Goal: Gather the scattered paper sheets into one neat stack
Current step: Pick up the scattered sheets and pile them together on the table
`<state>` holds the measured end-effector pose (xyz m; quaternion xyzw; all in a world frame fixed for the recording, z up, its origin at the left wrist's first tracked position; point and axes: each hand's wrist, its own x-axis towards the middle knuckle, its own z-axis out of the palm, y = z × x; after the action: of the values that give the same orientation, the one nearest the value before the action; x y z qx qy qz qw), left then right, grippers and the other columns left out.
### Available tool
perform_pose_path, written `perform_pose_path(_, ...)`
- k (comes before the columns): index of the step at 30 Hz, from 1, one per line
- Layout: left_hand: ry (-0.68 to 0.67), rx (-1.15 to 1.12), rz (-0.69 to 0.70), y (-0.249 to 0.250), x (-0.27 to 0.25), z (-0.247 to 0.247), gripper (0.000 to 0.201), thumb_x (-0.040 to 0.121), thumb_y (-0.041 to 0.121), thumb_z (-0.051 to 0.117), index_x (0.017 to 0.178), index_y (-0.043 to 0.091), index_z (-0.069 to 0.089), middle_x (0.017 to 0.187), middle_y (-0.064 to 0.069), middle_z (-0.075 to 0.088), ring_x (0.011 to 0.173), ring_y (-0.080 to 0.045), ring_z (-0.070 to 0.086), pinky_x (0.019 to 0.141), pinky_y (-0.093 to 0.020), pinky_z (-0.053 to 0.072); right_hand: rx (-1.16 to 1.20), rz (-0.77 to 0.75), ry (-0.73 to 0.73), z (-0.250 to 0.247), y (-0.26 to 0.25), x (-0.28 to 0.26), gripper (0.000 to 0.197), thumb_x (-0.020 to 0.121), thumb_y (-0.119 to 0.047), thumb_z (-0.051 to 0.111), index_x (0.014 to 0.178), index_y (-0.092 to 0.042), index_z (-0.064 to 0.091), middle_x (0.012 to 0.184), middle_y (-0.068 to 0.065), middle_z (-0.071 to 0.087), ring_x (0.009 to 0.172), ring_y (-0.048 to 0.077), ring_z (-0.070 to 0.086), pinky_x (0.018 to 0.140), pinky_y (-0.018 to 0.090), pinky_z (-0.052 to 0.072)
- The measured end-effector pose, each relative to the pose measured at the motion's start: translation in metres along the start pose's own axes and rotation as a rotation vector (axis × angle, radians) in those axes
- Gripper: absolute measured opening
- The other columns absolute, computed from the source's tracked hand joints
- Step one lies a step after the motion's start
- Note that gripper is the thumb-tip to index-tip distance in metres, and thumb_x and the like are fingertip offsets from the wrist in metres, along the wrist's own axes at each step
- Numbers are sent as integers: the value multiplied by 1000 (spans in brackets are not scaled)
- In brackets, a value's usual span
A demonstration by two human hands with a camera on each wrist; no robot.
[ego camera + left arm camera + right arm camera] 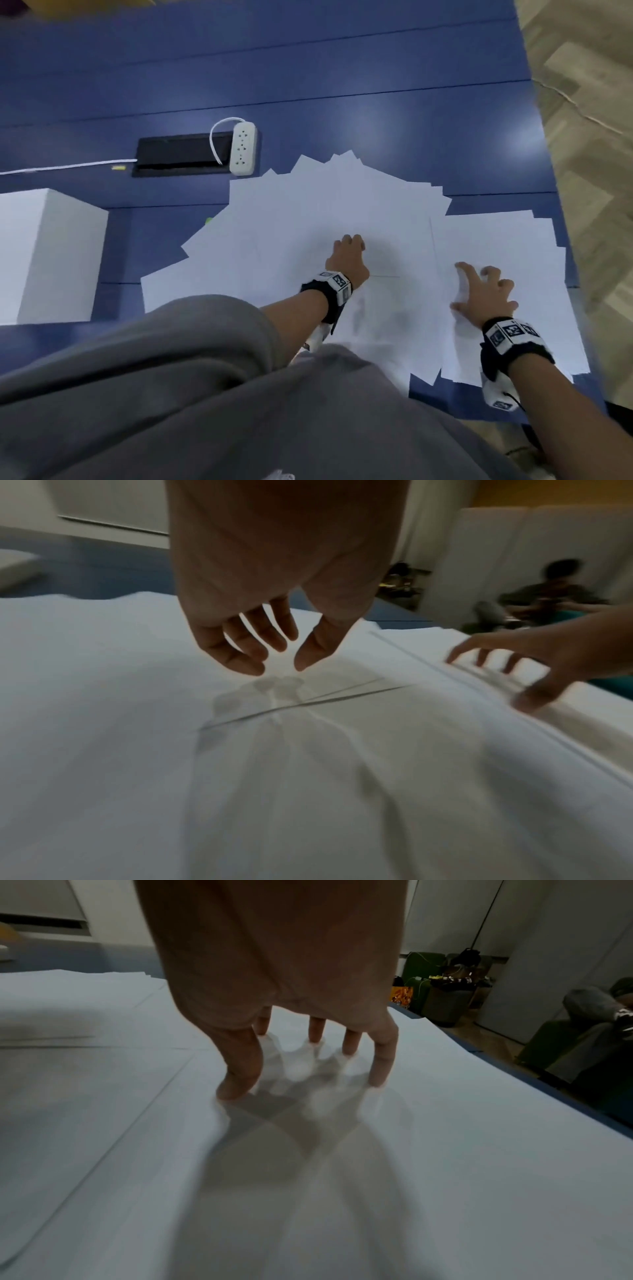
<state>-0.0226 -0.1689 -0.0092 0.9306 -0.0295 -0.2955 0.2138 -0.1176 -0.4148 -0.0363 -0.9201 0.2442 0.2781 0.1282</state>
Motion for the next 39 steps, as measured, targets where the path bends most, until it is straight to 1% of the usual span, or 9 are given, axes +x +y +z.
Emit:
perform_pose_path(8,280,85,-422,-140,-38,-37,64,76,27,69,130,19,36,139,-7,27,124,-32,30,91,-44,37,-50,129,-7,8,-23,4,62,77,-16,61,120,-40,21,131,7,16,122,38,21,91,58,37)
perform_pose_path(11,205,1,-579,-175,-60,-36,86,74,47,72,141,22,24,151,-8,11,135,-33,18,103,-51,30,-46,134,-16,13,-26,2,66,79,-12,57,124,-39,18,138,8,11,130,40,15,98,63,31)
perform_pose_path(15,36,-14,-526,-197,-75,-28,109,69,60,72,149,24,7,157,-9,-8,142,-36,3,109,-57,27,-33,153,6,16,-32,-3,62,81,-9,55,128,-31,21,139,13,14,127,39,21,100,59,30)
perform_pose_path(20,40,-64,-512,-200,-73,-31,110,68,48,79,149,22,9,156,-9,-7,139,-39,6,105,-59,32,6,194,126,18,-68,-13,67,80,-14,66,135,-19,28,148,16,14,133,35,20,105,56,24)
perform_pose_path(23,59,-108,-524,-196,-72,-30,106,68,38,81,147,19,12,155,-9,-4,138,-39,8,104,-57,35,2,7,207,27,-101,-23,69,78,-6,60,139,-19,32,146,14,21,134,34,21,105,55,24)
perform_pose_path(28,73,-148,-523,-190,-70,-27,95,66,28,82,139,16,21,150,-7,5,131,-37,16,95,-50,40,-60,-311,128,41,-149,-37,59,87,-20,59,141,-23,36,148,8,26,136,31,23,103,55,28)
perform_pose_path(32,107,-143,-464,-186,-69,-29,66,72,9,67,128,15,34,141,-8,18,124,-33,24,80,-42,43,-187,-507,65,48,-169,-37,69,87,-41,61,147,-33,26,156,0,18,143,28,14,105,55,27)
perform_pose_path(35,130,-191,-399,-180,-70,-38,48,76,8,59,120,12,41,129,-10,30,115,-30,35,74,-38,44,-256,-585,64,49,-181,-34,67,90,-44,56,148,-36,23,158,-2,14,145,26,10,107,53,24)
perform_pose_path(39,172,-382,-287,-174,-67,-50,43,75,2,55,116,9,41,110,-13,47,100,-31,47,67,-38,51,-292,-570,44,48,-195,-32,63,94,-38,54,148,-32,23,158,2,15,144,28,13,106,53,28)
